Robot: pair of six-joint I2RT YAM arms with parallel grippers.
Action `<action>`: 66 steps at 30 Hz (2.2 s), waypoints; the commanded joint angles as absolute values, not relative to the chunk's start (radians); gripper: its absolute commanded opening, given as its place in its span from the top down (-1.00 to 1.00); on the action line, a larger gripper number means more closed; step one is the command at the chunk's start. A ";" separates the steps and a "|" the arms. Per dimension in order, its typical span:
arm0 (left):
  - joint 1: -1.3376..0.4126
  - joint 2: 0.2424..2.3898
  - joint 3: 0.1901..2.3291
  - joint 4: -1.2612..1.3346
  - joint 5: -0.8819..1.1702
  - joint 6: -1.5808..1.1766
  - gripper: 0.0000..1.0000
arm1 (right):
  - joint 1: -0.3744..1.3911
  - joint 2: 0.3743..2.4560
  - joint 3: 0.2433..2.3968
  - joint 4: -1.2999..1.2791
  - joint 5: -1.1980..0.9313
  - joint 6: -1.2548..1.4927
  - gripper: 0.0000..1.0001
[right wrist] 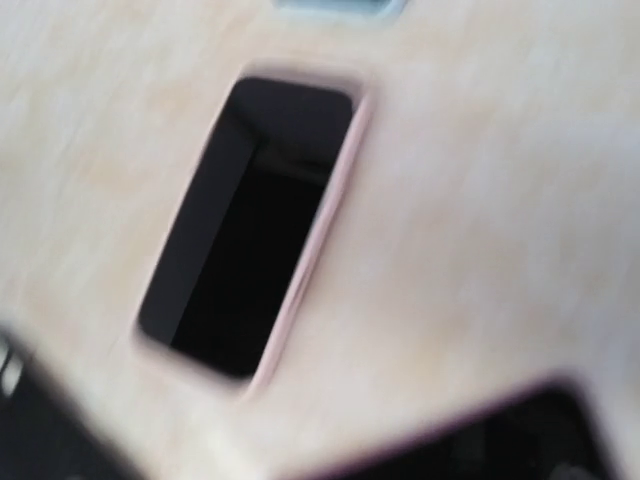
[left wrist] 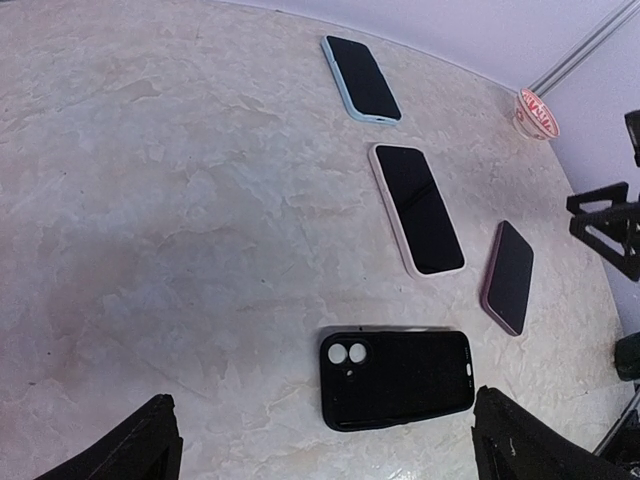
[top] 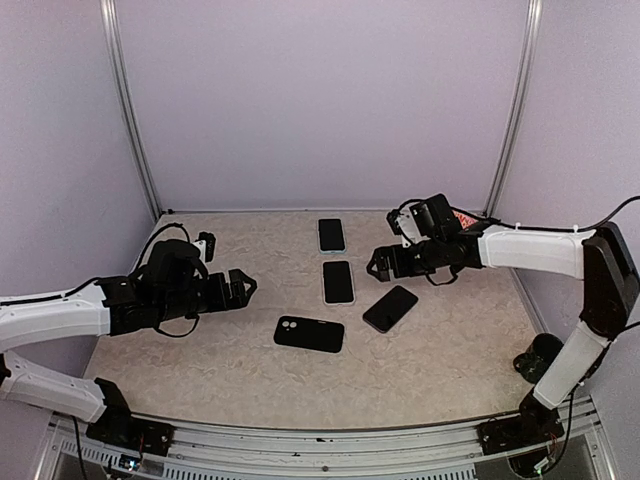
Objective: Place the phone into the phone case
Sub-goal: Move the phone to the center of the board, then adjust the phone at the center of the board, then pick up the phone from the center of the board.
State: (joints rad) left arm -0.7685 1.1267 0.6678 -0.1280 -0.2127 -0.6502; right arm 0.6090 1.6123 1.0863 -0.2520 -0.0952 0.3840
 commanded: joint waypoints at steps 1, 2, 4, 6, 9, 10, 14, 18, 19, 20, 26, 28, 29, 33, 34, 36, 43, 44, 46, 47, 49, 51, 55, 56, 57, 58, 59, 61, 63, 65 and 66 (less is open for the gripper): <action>-0.764 1.133 0.660 -0.119 -0.202 -0.660 -0.98 | 0.549 1.779 1.236 -0.317 -0.138 0.266 -0.99; -0.765 1.128 0.659 -0.121 -0.201 -0.658 -0.98 | 0.538 1.816 1.274 -0.339 -0.152 0.251 -0.99; -0.765 1.121 0.658 -0.129 -0.205 -0.657 -0.98 | 0.527 1.883 1.357 -0.360 -0.189 0.213 -0.99; -0.765 1.113 0.657 -0.138 -0.211 -0.656 -0.98 | 0.515 1.951 1.412 -0.373 -0.232 0.194 -0.99; -0.765 1.105 0.654 -0.141 -0.211 -0.658 -0.97 | 0.494 2.021 1.473 -0.391 -0.265 0.186 -0.99; -0.765 1.104 0.654 -0.141 -0.210 -0.659 -0.98 | 0.488 2.037 1.484 -0.394 -0.280 0.181 -0.99; -0.765 1.099 0.649 -0.146 -0.215 -0.658 -0.98 | 0.477 2.077 1.496 -0.415 -0.338 0.170 -0.98; -0.765 1.101 0.646 -0.141 -0.211 -0.657 -0.97 | 0.477 2.062 1.439 -0.397 -0.338 0.173 -0.99; -0.764 1.106 0.647 -0.137 -0.206 -0.656 -0.98 | 0.477 2.055 1.426 -0.394 -0.339 0.175 -0.99; -0.765 1.110 0.650 -0.129 -0.199 -0.657 -0.98 | 0.477 2.048 1.414 -0.395 -0.337 0.175 -0.99; -0.781 1.147 0.672 -0.103 -0.175 -0.647 -0.98 | 0.473 1.993 1.329 -0.388 -0.330 0.176 -0.99; -0.792 1.162 0.686 -0.098 -0.171 -0.631 -0.98 | 0.471 1.975 1.302 -0.388 -0.327 0.181 -0.99; -0.799 1.174 0.695 -0.094 -0.170 -0.618 -0.98 | 0.470 1.963 1.286 -0.390 -0.326 0.188 -0.99; -0.831 1.230 0.748 -0.111 -0.170 -0.586 -0.98 | 0.468 1.893 1.204 -0.390 -0.325 0.213 -0.99; -0.843 1.245 0.760 -0.111 -0.168 -0.584 -0.98 | 0.467 1.873 1.184 -0.392 -0.319 0.219 -0.98; -0.869 1.290 0.786 -0.099 -0.154 -0.568 -0.98 | 0.466 1.828 1.140 -0.388 -0.312 0.235 -0.99; -0.970 1.499 1.009 -0.145 -0.099 -0.337 -0.98 | 0.466 1.684 0.983 -0.350 -0.339 0.272 -0.98; -0.978 1.526 1.041 -0.162 -0.100 -0.307 -0.98 | 0.466 1.667 0.968 -0.345 -0.333 0.277 -0.99; -0.981 1.588 1.110 -0.197 -0.085 -0.285 -0.98 | 0.464 1.633 0.945 -0.338 -0.314 0.281 -0.99; -0.982 1.627 1.140 -0.209 -0.066 -0.288 -0.98 | 0.461 1.618 0.932 -0.333 -0.311 0.282 -0.99; -0.997 1.667 1.179 -0.202 0.004 -0.263 -0.98 | 0.456 1.592 0.908 -0.329 -0.306 0.282 -0.99; -1.018 1.700 1.221 -0.205 0.047 -0.180 -0.98 | 0.449 1.571 0.889 -0.327 -0.290 0.296 -0.99; -1.061 1.761 1.298 -0.252 0.027 0.108 -0.98 | 0.429 1.500 0.839 -0.307 -0.286 0.345 -0.99; -1.068 1.777 1.320 -0.265 0.009 0.166 -0.98 | 0.423 1.476 0.826 -0.295 -0.291 0.354 -0.99; -1.068 1.804 1.339 -0.277 0.004 0.220 -0.98 | 0.420 1.455 0.812 -0.286 -0.301 0.363 -0.99; -1.063 1.820 1.358 -0.285 0.012 0.279 -0.98 | 0.416 1.433 0.803 -0.281 -0.307 0.369 -0.99; -1.057 1.842 1.373 -0.287 0.027 0.333 -0.98 | 0.416 1.414 0.797 -0.281 -0.309 0.373 -0.99; -1.039 1.878 1.389 -0.271 0.052 0.437 -0.98 | 0.416 1.378 0.789 -0.287 -0.309 0.378 -0.99; -1.024 1.902 1.390 -0.250 0.082 0.538 -0.98 | 0.415 1.341 0.788 -0.299 -0.307 0.378 -0.99; -1.018 1.928 1.404 -0.238 0.079 0.628 -0.98 | 0.414 1.310 0.788 -0.314 -0.298 0.372 -0.99; -1.012 1.938 1.424 -0.243 0.079 0.649 -0.98 | 0.413 1.295 0.787 -0.321 -0.295 0.371 -0.99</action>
